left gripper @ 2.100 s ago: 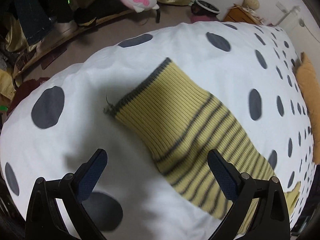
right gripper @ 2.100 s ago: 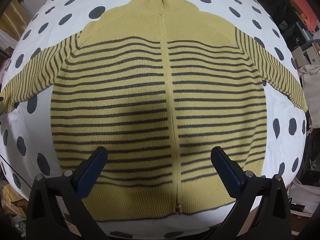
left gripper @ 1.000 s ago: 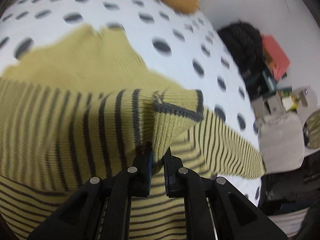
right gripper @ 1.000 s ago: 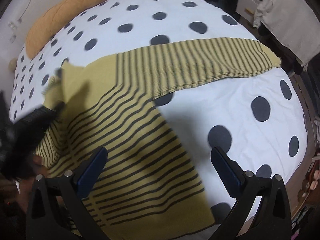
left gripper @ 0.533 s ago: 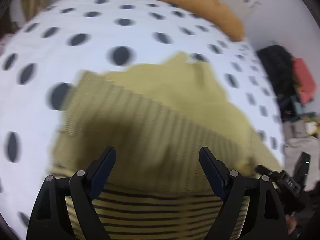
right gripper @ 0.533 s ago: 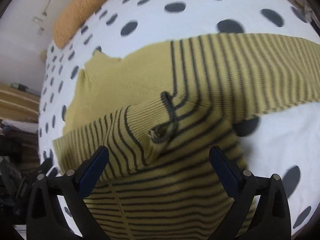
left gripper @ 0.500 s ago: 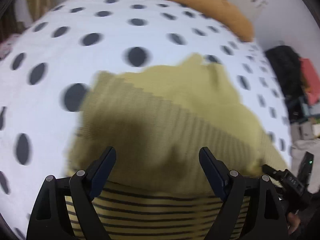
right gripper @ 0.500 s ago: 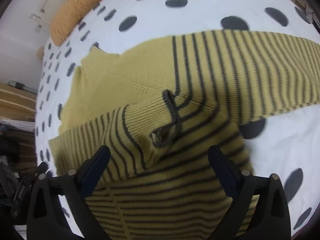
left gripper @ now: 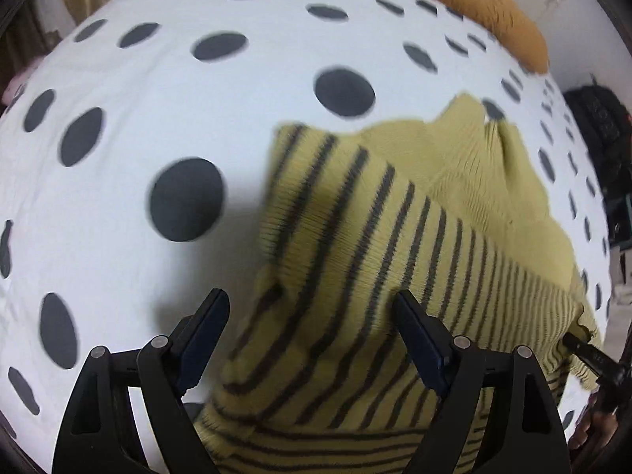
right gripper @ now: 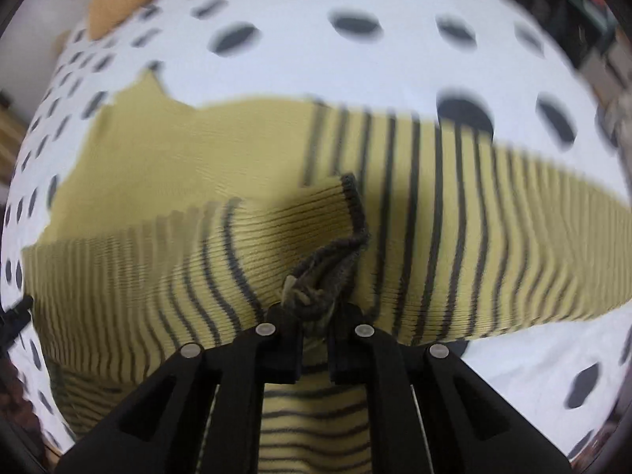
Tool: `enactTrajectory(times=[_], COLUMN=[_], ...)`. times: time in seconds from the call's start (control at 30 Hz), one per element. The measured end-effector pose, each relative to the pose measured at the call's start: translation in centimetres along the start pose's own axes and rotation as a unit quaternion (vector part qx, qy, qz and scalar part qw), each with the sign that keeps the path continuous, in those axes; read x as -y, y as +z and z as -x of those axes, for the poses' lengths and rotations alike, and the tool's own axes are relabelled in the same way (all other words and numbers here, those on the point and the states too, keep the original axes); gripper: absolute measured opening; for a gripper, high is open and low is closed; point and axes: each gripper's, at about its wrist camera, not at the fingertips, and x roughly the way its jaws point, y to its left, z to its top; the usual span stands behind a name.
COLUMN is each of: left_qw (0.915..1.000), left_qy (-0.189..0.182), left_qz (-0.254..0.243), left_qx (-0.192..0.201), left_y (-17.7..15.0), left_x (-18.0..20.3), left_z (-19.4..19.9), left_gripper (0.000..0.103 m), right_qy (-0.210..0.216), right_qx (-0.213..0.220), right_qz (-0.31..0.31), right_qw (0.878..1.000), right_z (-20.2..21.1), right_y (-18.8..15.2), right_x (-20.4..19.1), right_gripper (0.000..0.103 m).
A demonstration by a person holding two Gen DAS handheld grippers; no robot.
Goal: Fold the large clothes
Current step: 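Carry the sleeve cuff across the cardigan body with the left gripper while the right gripper grasps the other cuff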
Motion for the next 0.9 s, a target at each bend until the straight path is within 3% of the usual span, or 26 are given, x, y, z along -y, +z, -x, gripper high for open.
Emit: enactTrajectory(times=[0.1, 0.17, 0.2, 0.23, 0.27, 0.3, 0.37, 0.47, 0.5, 0.57, 0.6, 0.67, 0.7, 0.73, 0.8, 0.83, 0.87, 0.9], left_qw=[0.9987, 0.9970, 0.9937, 0.9851, 0.9801, 0.9815, 0.9930, 0.9930, 0.9932, 0.9994, 0.9980, 0.9977, 0.9976, 0.9961, 0.9932, 0.9907, 0.9849, 0.9846], left_qy=[0.049, 0.076, 0.106, 0.156, 0.178, 0.167, 0.063, -0.104, -0.108, -0.006, 0.038, 0.017, 0.036, 0.078, 0.111, 0.129, 0.161, 0.154], left_qz=[-0.003, 0.015, 0.021, 0.025, 0.029, 0.039, 0.065, 0.055, 0.044, 0.021, 0.019, 0.055, 0.054, 0.041, 0.035, 0.043, 0.061, 0.077], left_qx=[-0.017, 0.007, 0.032, 0.067, 0.083, 0.086, 0.075, 0.012, 0.000, -0.028, -0.046, -0.035, -0.026, -0.010, 0.005, 0.011, 0.019, 0.027], left_y=[0.3, 0.9, 1.3, 1.7, 2.0, 2.4, 2.6, 2.0, 1.7, 1.0, 0.9, 0.5, 0.4, 0.3, -0.1, -0.1, 0.2, 0.6], left_x=[0.6, 0.0, -0.3, -0.8, -1.2, -2.1, -3.4, -2.8, -2.4, -2.6, -3.4, -5.8, -6.0, -5.9, -6.1, -6.4, -6.9, -7.3], left_z=[-2.2, -1.0, 0.1, 1.8, 2.9, 3.9, 4.9, 3.1, 2.4, -0.4, -2.0, -2.3, -1.6, -0.5, 0.8, 1.6, 2.5, 3.1], left_gripper=[0.085, 0.085, 0.084, 0.084, 0.081, 0.081, 0.081, 0.083, 0.083, 0.083, 0.084, 0.084, 0.085, 0.086, 0.086, 0.083, 0.071, 0.071], right_qy=[0.030, 0.025, -0.005, -0.052, -0.076, -0.056, 0.023, 0.105, 0.131, 0.131, 0.117, 0.065, 0.053, 0.059, 0.061, 0.054, 0.047, 0.036], right_qx=[-0.009, 0.000, 0.011, 0.025, 0.039, 0.057, 0.061, 0.050, 0.037, 0.021, 0.012, -0.012, -0.019, -0.022, -0.025, -0.027, -0.027, -0.026], right_qz=[-0.019, -0.035, -0.043, -0.048, -0.050, -0.052, -0.044, 0.001, 0.015, 0.028, 0.034, 0.026, 0.019, 0.016, 0.018, 0.029, 0.039, 0.051], right_qw=[0.999, 0.999, 0.999, 0.997, 0.995, 0.995, 0.997, 0.993, 0.991, 0.991, 0.992, 0.997, 0.998, 0.998, 0.998, 0.998, 0.998, 0.998], right_z=[-0.8, 0.2, 1.2, 2.3, 3.1, 4.4, 5.3, 4.9, 3.7, 1.9, 0.7, -2.1, -3.3, -3.6, -3.7, -3.7, -3.7, -3.9], right_y=[0.5, 0.4, 0.3, 0.2, 0.0, -0.3, -0.5, -0.8, -0.7, -0.5, -0.4, 0.3, 0.7, 1.0, 1.6, 1.9, 2.1, 2.4], right_x=[1.2, 1.9, 2.3, 2.7, 2.8, 2.8, 1.6, -2.5, -4.5, -6.1, -6.7, -7.1, -6.7, -6.4, -6.3, -6.4, -6.6, -7.0], right_gripper=[0.014, 0.018, 0.022, 0.022, 0.023, 0.023, 0.023, 0.023, 0.023, 0.023, 0.023, 0.019, 0.016, 0.015, 0.013, 0.013, 0.013, 0.013])
